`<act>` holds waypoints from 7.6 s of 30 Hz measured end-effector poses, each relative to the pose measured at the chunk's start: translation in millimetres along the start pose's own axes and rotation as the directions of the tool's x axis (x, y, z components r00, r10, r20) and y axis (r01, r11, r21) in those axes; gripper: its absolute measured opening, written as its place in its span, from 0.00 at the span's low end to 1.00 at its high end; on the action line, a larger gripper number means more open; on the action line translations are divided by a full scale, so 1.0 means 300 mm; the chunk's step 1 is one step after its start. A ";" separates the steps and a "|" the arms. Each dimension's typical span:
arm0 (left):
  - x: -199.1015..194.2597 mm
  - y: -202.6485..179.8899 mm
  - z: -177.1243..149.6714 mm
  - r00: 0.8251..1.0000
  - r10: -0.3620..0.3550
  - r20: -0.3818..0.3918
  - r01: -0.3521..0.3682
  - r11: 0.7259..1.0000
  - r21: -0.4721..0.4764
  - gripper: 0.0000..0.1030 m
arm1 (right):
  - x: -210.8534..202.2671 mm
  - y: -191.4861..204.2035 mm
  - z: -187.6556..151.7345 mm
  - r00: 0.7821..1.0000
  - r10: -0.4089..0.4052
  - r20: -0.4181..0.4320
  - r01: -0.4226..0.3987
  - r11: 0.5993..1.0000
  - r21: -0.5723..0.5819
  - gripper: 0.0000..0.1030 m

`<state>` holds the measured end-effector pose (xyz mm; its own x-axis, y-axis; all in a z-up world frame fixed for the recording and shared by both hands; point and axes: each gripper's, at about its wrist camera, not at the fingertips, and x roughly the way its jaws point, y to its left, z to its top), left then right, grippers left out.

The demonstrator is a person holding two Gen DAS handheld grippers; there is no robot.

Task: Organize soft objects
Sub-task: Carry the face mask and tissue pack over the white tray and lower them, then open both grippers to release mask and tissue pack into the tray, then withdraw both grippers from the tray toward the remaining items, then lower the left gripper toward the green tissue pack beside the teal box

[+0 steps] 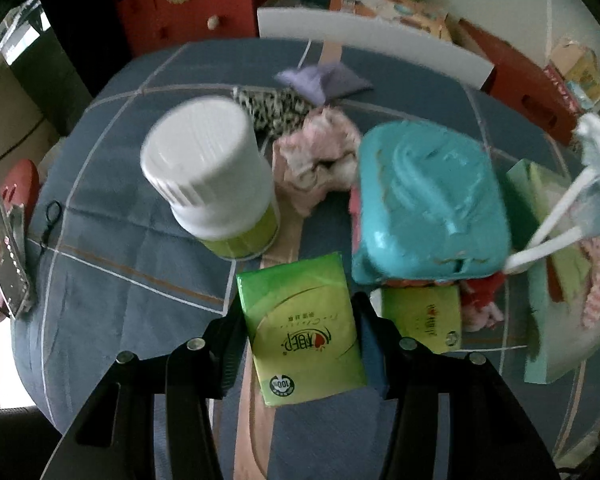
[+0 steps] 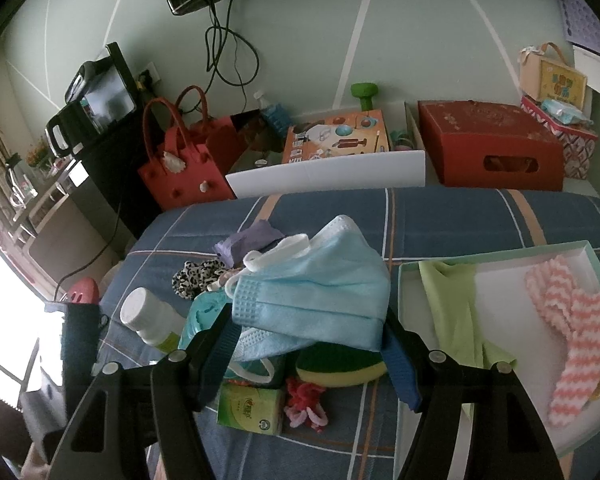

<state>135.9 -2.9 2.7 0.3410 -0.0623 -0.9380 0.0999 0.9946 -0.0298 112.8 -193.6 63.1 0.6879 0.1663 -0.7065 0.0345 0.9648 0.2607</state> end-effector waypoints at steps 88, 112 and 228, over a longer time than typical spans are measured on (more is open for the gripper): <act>0.051 -0.717 0.223 0.930 -0.361 0.063 0.338 0.911 0.238 0.93 | -0.161 -0.656 0.005 0.839 -0.520 -0.162 0.543 0.779 0.312 1.00; -0.170 -0.563 0.218 0.948 -0.281 0.150 0.245 0.944 0.220 0.93 | -0.168 -0.516 0.044 0.876 -0.473 -0.093 0.480 0.838 0.258 1.00; 0.186 0.024 -0.044 0.964 -0.249 -0.091 0.212 0.930 -0.301 0.64 | 0.237 -0.010 -0.104 0.974 -0.121 -0.191 0.094 0.985 -0.146 0.82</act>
<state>143.2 2.1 -54.3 0.2188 -0.3005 -0.9284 -0.1158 0.9367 -0.3304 138.8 -178.4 -8.5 0.5270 0.0841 -0.8457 -0.0075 0.9955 0.0943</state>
